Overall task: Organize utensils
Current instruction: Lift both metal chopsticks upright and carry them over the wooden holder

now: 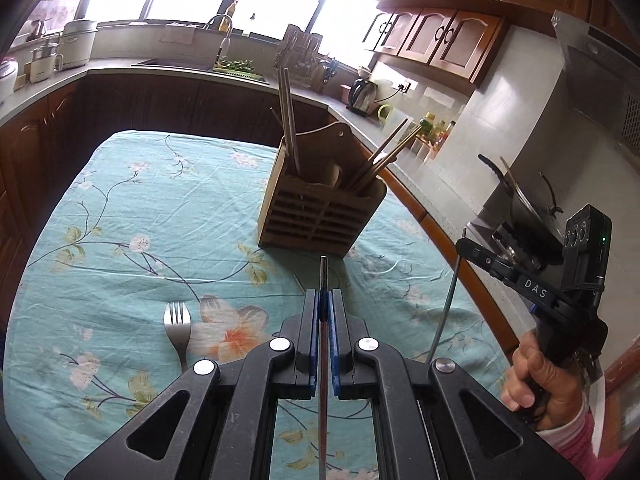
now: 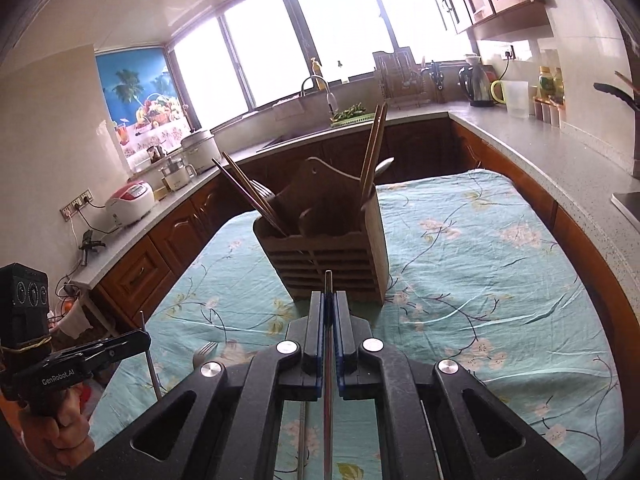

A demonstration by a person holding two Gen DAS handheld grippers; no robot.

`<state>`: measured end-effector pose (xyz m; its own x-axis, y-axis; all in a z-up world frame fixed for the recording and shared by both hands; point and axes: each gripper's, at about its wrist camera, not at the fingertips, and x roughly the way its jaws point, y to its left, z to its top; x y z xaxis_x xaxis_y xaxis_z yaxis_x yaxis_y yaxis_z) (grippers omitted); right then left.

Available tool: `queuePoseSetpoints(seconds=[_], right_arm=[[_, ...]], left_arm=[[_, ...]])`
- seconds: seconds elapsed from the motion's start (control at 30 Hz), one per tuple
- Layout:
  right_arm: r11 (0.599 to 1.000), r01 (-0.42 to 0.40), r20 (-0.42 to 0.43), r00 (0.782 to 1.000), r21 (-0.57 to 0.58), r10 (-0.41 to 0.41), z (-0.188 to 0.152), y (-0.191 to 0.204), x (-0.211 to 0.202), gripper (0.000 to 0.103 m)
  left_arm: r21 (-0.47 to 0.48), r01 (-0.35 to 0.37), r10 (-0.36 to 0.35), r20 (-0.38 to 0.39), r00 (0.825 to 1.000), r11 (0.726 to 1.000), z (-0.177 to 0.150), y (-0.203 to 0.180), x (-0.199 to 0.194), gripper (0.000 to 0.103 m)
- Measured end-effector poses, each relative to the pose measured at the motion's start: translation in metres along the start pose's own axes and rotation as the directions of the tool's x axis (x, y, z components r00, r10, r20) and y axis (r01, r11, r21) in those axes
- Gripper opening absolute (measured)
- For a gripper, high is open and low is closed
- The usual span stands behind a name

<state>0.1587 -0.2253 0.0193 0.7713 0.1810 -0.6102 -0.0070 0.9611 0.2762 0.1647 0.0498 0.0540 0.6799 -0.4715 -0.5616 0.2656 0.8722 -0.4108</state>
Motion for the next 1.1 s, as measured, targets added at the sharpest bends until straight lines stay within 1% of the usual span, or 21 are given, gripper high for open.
queuePoseSetpoints(seconds=[0.13, 0.33, 0.63, 1.1], right_arm=[[1.000, 0.000, 0.046, 0.999, -0.003, 0.001, 0.008, 0.004, -0.014, 0.004], [1.000, -0.005, 0.085, 0.996, -0.007, 0.005, 0.016, 0.008, -0.025, 0.004], [1.000, -0.008, 0.113, 0.994, 0.001, 0.007, 0.022, 0.007, -0.030, 0.004], [1.000, -0.009, 0.165, 0.986, 0.000, 0.009, 0.043, 0.004, -0.034, 0.004]], left_arm=[[0.002, 0.008, -0.008, 0.025, 1.000, 1.000, -0.001, 0.001, -0.011, 0.002], [0.006, 0.016, -0.016, 0.052, 0.999, 1.000, 0.004, 0.001, -0.016, 0.002], [0.022, 0.017, -0.020, 0.099, 0.995, 1.000, 0.018, -0.001, -0.023, 0.002], [0.039, 0.011, -0.018, 0.169, 0.985, 0.999, 0.045, -0.002, -0.024, 0.002]])
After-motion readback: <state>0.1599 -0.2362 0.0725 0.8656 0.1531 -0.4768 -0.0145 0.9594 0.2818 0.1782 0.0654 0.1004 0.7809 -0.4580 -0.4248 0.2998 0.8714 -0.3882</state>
